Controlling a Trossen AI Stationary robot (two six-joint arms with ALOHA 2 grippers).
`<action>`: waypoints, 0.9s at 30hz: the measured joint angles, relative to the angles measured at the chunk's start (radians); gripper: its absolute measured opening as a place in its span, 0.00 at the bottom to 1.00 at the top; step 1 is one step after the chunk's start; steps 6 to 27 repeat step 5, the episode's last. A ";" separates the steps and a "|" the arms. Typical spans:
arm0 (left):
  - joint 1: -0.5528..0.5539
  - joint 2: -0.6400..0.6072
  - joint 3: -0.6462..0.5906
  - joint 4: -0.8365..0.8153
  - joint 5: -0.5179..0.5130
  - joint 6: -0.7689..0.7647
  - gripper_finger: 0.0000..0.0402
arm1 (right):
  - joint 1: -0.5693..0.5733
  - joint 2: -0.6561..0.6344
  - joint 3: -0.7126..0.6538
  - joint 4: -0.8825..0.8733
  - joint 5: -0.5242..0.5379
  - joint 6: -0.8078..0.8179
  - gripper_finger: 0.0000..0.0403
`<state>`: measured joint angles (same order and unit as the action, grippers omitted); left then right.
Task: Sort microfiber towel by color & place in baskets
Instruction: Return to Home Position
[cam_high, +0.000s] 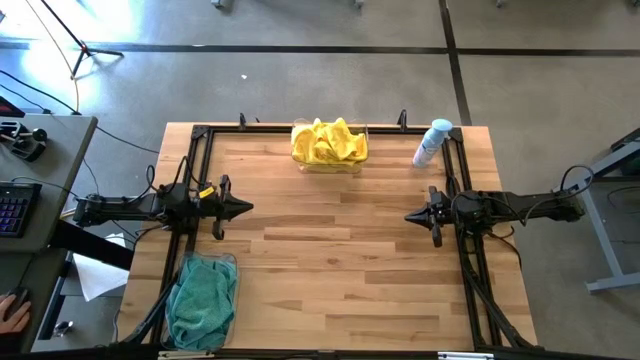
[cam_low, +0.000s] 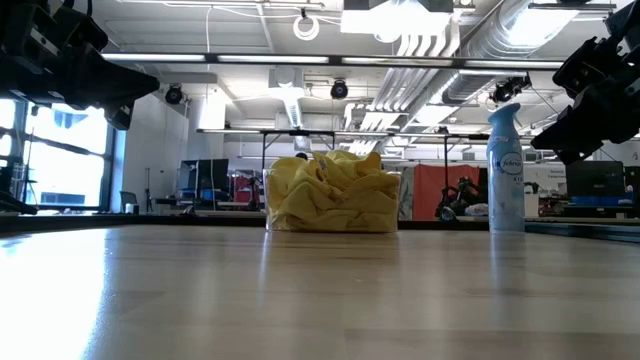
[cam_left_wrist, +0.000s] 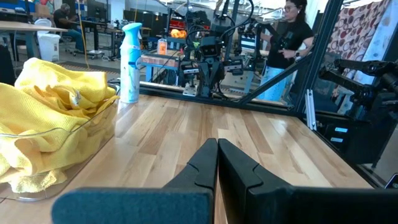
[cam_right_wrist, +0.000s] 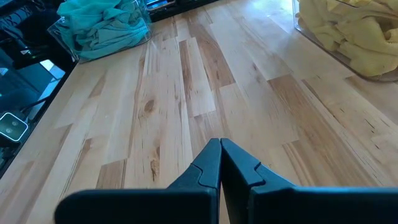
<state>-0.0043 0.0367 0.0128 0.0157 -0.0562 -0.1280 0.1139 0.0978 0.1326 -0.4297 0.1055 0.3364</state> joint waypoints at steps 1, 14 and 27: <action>0.000 0.000 0.000 0.000 0.000 0.000 0.00 | 0.000 0.000 0.000 0.000 0.000 0.000 0.00; 0.000 0.000 0.000 0.000 0.000 0.000 0.00 | 0.000 0.000 0.000 0.000 0.000 0.000 0.00; 0.000 0.000 0.000 0.000 0.000 0.000 0.00 | 0.000 0.000 0.000 0.000 0.000 0.000 0.00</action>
